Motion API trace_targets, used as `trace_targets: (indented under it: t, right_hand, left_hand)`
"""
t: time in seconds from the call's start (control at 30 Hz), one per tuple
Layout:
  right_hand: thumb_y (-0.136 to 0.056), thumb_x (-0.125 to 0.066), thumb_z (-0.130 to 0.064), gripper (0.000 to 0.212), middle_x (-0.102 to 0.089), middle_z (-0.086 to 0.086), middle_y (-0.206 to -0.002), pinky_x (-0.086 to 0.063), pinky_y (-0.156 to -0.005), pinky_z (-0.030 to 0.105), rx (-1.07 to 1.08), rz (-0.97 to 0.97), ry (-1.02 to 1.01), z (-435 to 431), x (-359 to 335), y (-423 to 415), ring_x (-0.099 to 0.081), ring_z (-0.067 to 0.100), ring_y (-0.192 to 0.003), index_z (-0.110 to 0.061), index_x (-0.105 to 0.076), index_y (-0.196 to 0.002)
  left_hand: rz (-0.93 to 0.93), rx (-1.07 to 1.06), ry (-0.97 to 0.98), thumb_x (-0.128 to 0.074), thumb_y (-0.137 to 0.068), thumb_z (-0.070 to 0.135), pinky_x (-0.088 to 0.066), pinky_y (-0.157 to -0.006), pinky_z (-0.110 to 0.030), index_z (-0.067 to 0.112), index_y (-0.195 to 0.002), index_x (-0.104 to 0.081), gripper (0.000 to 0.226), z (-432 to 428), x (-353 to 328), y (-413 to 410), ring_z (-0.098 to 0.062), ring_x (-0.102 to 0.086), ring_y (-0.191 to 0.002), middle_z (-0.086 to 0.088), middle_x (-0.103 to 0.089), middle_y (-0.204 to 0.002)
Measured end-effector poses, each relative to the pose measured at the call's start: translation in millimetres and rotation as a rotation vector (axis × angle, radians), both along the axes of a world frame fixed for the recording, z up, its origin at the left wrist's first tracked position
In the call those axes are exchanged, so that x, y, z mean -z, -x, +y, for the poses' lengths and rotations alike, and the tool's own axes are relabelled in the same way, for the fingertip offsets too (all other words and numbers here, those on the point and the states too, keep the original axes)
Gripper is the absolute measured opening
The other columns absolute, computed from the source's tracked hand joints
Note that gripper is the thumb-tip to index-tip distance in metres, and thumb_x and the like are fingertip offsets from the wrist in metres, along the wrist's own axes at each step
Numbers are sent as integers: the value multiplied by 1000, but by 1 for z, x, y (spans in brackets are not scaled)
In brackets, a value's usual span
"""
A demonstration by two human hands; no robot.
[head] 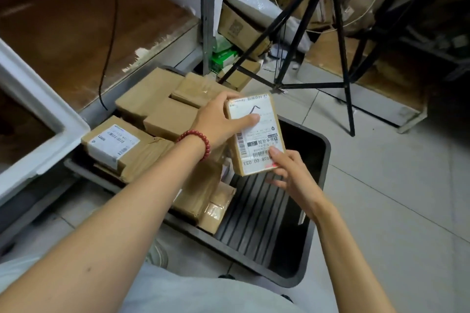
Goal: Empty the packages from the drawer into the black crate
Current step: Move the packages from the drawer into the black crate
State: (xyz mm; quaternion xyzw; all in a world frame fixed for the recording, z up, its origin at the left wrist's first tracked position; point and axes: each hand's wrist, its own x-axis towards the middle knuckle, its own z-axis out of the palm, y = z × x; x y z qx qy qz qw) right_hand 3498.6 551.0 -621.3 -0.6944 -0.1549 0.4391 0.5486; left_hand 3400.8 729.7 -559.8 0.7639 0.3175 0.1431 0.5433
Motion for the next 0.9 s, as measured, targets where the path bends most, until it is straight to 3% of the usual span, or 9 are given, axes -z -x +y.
trace_targets:
  t: [0.07, 0.17, 0.27, 0.37, 0.47, 0.63, 0.77, 0.83, 0.9]
  right_hand:
    - [-76, -66, -54, 63, -70, 2, -116, -53, -91, 37, 27, 39, -71, 0, 4, -1, -67, 15, -107, -25, -43, -127]
    - [-81, -66, -50, 63, -72, -1, -110, -52, -95, 40, 32, 39, -84, 6, 5, 0, -68, 14, -106, -29, -39, -134]
    - [-80, -69, -48, 69, -72, -1, -111, -53, -95, 40, 178, 26, -58, 9, 18, 2, -69, 14, -104, -29, -37, -139]
    - [-84, -65, -44, 71, -63, 3, -125, -53, -91, 36, 436, 130, -58, 7, 38, 6, -64, 16, -110, -27, -31, -144]
    - [-89, -59, -49, 68, -60, 8, -126, -54, -88, 39, 545, 278, 56, 1, 60, 8, -62, 24, -109, -25, -30, -145]
    - [-90, -58, -54, 67, -63, 16, -120, -60, -55, 31, 491, 435, 219, 16, 96, 7, -72, 27, -83, -21, -33, -142]
    - [-94, -56, -49, 67, -59, 14, -125, -60, -62, 29, 487, 358, 293, 46, 126, -4, -67, 25, -91, -20, -24, -144]
    - [-95, -56, -43, 62, -57, 14, -127, -60, -63, 29, 506, 296, 340, 62, 137, -10, -66, 24, -88, -16, -27, -144]
    - [-96, -57, -36, 53, -53, 14, -132, -56, -54, 25, 522, 210, 399, 73, 148, -14, -64, 24, -92, -13, -36, -139]
  left_hand:
    - [31, 29, 10, -71, -82, 40, -53, -60, -15, 29, -130, -44, 56, -3, 6, -9, 1, -60, -86, 10, -60, -111]
    - [126, 44, -130, -63, -87, 44, -52, -78, -26, 28, -139, -35, 61, -8, 18, -18, -10, -61, -97, 4, -59, -125]
    - [254, 72, -491, -56, -91, 43, -41, -93, -32, 27, -142, -33, 58, -10, 27, -16, -15, -49, -117, 5, -49, -135]
    - [401, 130, -872, -48, -92, 46, -34, -100, -36, 30, -137, -40, 48, -6, 42, -1, -14, -42, -125, 8, -46, -137]
    - [482, 116, -883, -46, -92, 48, -33, -101, -36, 31, -134, -44, 45, 0, 58, 16, -14, -43, -124, 7, -48, -135]
    - [542, 80, -858, -50, -88, 51, -36, -98, -39, 29, -131, -49, 48, 7, 75, 41, -17, -44, -123, 5, -51, -132]
    - [537, 96, -876, -56, -85, 49, -37, -98, -41, 28, -130, -52, 50, 5, 77, 48, -19, -44, -125, 3, -49, -136]
    - [528, 100, -876, -56, -85, 49, -37, -97, -41, 28, -129, -53, 49, 4, 77, 49, -19, -45, -125, 3, -49, -136]
    - [535, 113, -872, -53, -86, 50, -36, -99, -40, 30, -131, -49, 50, 6, 76, 48, -17, -42, -127, 4, -46, -138]
